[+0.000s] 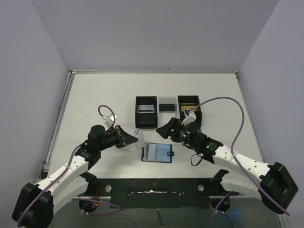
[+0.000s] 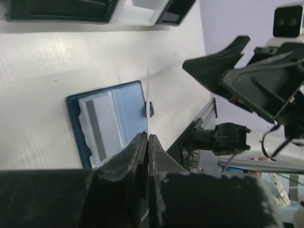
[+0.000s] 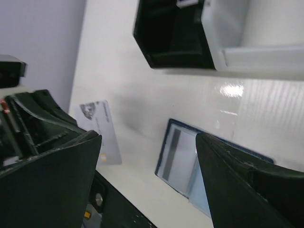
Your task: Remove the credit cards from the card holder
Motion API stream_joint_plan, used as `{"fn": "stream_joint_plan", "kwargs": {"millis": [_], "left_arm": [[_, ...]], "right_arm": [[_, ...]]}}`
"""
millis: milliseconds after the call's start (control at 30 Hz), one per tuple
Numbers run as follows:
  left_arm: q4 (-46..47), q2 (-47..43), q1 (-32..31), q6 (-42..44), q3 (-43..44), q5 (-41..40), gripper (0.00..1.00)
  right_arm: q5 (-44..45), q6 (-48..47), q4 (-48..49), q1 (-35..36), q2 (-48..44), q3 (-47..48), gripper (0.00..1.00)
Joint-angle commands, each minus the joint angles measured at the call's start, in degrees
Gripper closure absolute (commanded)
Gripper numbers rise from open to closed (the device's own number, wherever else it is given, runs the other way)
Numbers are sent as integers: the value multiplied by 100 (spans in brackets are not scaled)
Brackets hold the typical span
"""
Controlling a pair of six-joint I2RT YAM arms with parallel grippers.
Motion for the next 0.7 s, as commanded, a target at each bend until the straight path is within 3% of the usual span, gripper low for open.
{"fn": "stream_joint_plan", "kwargs": {"millis": [0, 167, 333, 667], "left_arm": [[1504, -49, 46, -308, -147, 808, 100], [2343, 117, 51, -511, -309, 1099, 100], [2757, 210, 45, -649, -233, 1328, 100], [3376, 179, 34, -1072, -295, 1663, 100]], "right_arm": [[-876, -104, 1347, -411, -266, -61, 17], [-1448, -313, 1551, -455, -96, 45, 17], [-2541, -123, 2527, -444, 295, -36, 20], [-3638, -147, 3015, -454, 633, 30, 42]]}}
